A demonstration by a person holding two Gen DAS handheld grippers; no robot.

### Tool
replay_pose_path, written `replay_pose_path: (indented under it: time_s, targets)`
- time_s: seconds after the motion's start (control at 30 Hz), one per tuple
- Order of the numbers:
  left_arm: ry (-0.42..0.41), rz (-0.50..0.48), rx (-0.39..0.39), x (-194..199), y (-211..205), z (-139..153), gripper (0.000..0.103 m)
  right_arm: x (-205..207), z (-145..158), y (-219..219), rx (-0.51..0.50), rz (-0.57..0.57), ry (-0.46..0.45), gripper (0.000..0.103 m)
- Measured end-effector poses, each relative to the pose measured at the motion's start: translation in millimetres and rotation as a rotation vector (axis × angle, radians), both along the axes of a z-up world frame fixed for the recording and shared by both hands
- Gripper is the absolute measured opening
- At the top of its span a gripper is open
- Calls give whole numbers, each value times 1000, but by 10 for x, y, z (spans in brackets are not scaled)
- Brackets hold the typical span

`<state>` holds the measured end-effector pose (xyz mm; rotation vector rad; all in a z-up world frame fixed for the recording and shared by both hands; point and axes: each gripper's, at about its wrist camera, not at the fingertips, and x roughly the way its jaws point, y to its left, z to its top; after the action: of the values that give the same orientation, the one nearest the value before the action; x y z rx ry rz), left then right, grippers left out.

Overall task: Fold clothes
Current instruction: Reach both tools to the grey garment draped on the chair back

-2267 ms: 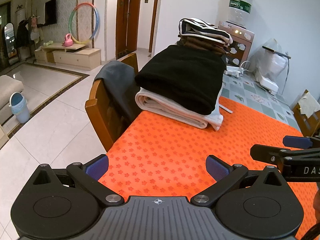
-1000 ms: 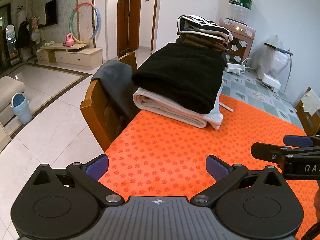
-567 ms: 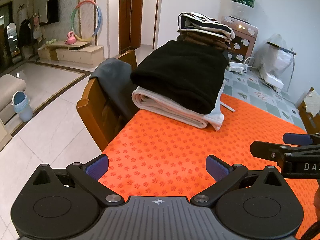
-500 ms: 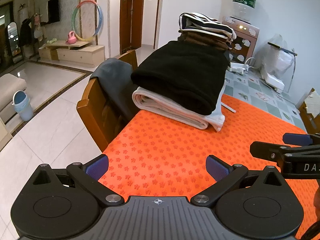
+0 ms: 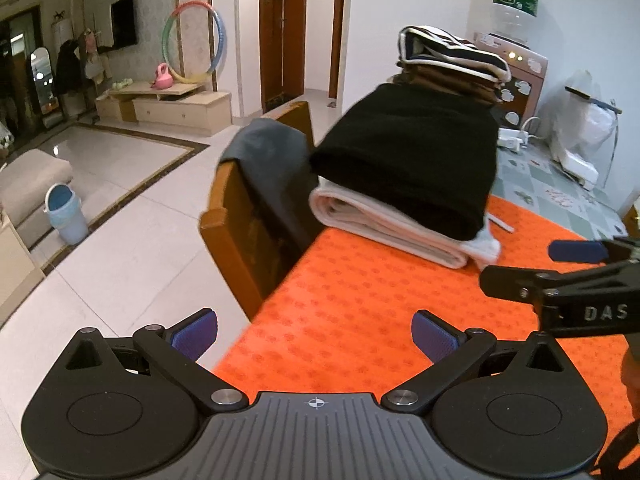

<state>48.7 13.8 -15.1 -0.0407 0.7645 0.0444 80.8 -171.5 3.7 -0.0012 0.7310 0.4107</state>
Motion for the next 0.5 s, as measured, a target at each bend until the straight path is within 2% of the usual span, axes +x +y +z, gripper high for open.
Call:
replay_pose_path:
  time_s: [0.33, 0.5]
  targets:
    - [-18, -88, 15, 721, 930, -46, 103, 715, -138, 1021, -74, 73, -89, 102]
    - [-48, -168, 46, 1029, 1516, 11, 103, 1171, -181, 1568, -89, 90, -93, 97]
